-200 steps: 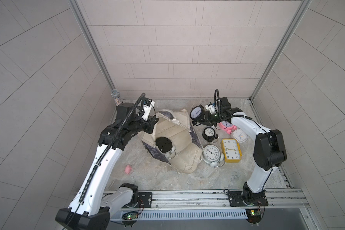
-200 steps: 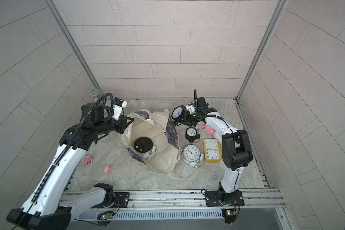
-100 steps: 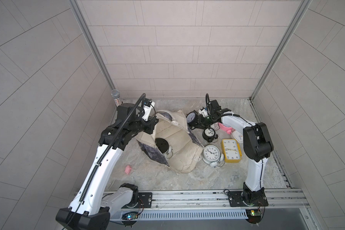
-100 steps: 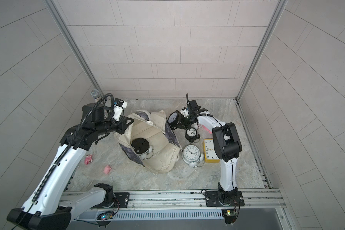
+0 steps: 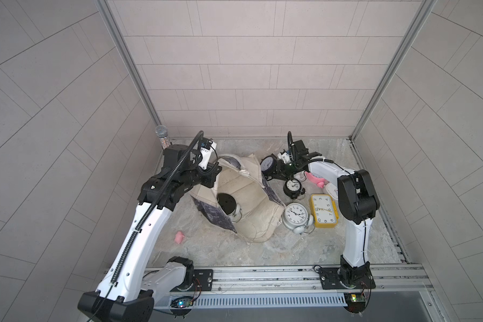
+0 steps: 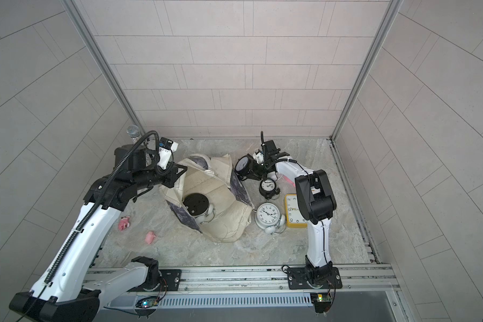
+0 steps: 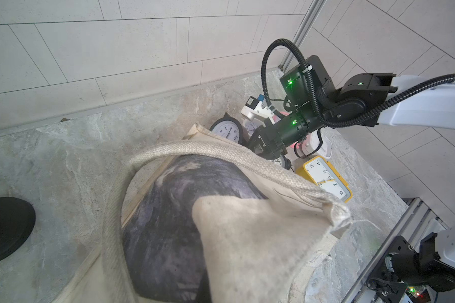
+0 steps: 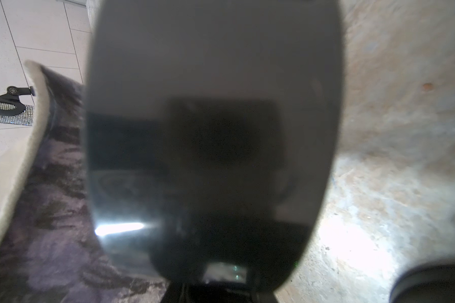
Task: Take the alarm clock out of the canvas bag
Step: Place the alarm at the center of the board.
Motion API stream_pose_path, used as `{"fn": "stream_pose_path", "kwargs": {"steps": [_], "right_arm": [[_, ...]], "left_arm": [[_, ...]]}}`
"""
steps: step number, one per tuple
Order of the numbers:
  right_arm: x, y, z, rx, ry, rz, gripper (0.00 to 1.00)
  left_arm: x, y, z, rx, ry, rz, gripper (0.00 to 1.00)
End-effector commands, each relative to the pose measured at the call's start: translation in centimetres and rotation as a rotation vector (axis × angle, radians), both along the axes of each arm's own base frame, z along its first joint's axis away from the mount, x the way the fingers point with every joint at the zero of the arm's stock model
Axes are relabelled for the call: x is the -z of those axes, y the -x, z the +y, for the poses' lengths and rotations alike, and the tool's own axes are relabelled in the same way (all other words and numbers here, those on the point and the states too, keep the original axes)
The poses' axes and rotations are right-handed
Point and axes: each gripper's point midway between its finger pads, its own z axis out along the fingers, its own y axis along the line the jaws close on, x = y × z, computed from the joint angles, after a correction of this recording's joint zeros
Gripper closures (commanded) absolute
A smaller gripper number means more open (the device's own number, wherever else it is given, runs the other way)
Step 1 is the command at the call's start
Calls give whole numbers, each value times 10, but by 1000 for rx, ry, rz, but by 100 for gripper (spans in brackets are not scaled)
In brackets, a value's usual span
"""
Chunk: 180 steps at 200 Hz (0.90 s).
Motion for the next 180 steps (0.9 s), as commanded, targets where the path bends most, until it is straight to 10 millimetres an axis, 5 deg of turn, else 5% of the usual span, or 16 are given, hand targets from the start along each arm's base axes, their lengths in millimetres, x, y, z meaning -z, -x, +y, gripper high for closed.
{"fn": "stream_pose_path", "kwargs": {"steps": [1,91,139,180], "right_arm": [[25,0,-9,27,46,42,86],[46,-2,-21,55,62,65,80],[50,-2,-26,62,82,62,58],[50,-4,-32,74,85,50,51]], "left_arm": [[-28,1,1,0,25,-115,100],[-27,1,1,4,28,-111,100],[-27,1,0,8,30,-111,100],[-26,0,-1,9,30,-106,100]]}}
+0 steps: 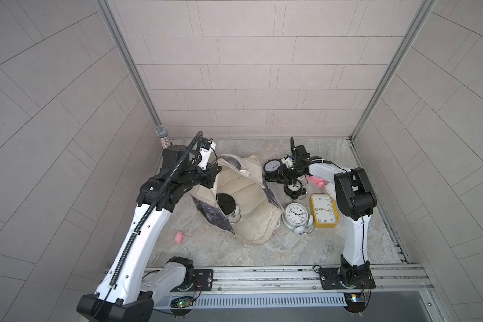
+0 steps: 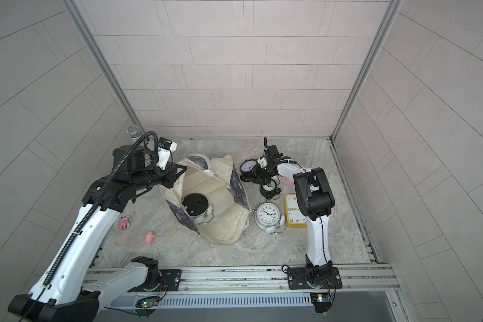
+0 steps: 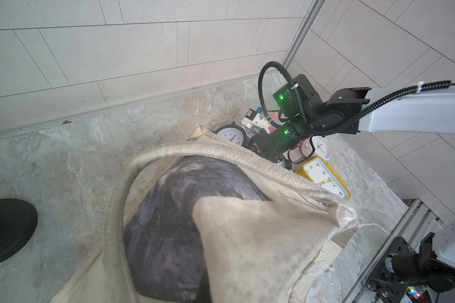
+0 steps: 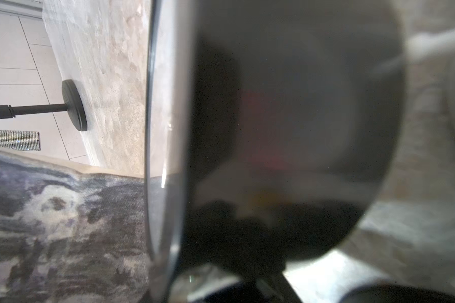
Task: Take the alarm clock out of the canvas bag
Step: Place the alarm at the center of the board.
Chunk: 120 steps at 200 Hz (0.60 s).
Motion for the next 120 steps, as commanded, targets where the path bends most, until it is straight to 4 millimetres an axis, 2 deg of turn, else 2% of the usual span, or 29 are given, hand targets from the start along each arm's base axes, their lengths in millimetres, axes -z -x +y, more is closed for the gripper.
{"fn": "stream_pose_path", "kwargs": {"steps": [1,120], "right_arm": [[7,0,-8,16,25,3,51],[14,-4,-32,66,48,11,47]], "left_arm": [[-24,-1,-1,9,28,-99,100],[-24,-2,-2,13,33,-98,100]]}}
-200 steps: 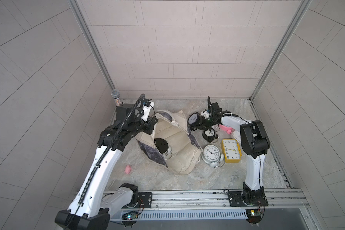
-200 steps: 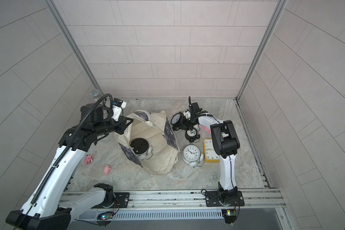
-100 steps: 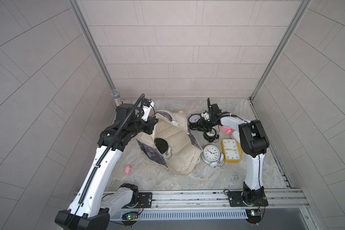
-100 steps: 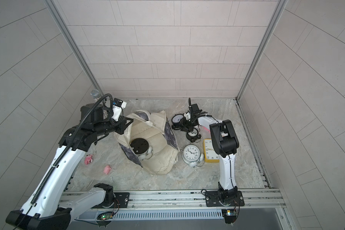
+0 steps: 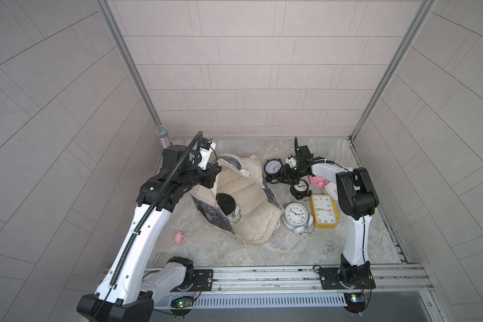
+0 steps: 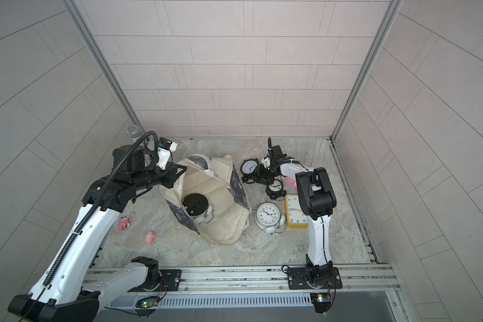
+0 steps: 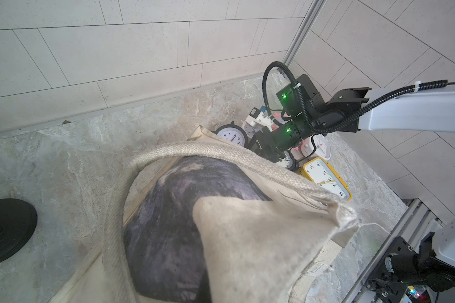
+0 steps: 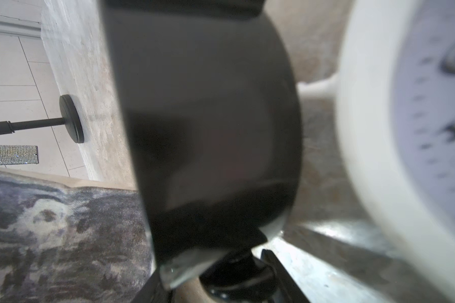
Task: Take the alarm clock out of the canvas bag
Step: Place the alarm at the center of the board.
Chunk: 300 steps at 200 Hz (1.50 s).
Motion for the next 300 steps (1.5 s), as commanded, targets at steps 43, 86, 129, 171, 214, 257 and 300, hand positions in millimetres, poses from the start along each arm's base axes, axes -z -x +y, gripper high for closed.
{"fn": "stream_pose_path", "kwargs": {"steps": [43,86,129,171,214,257,300], "right_arm": [[9,-3,-17,33,35,7,47],[6,-12,-12,46,5,-14,47],[3,-16,6,23,0,-28,47],[8,-18,8,27,4,-25,47],[3,-23,7,43,9,-35,47],[-17,-15,-2,35,53,-74,47],[-91,0,-18,23,122,-241,49]], "left_arm": [[-25,-2,-3,17,36,-100,100],[-25,-3,-3,20,37,-100,100],[-24,-3,-4,21,39,-95,100],[-23,-3,-3,20,37,-93,100],[-21,-4,-5,25,41,-83,100],[-21,-2,-3,19,35,-91,100],[-23,-2,-2,13,38,-92,100]]}}
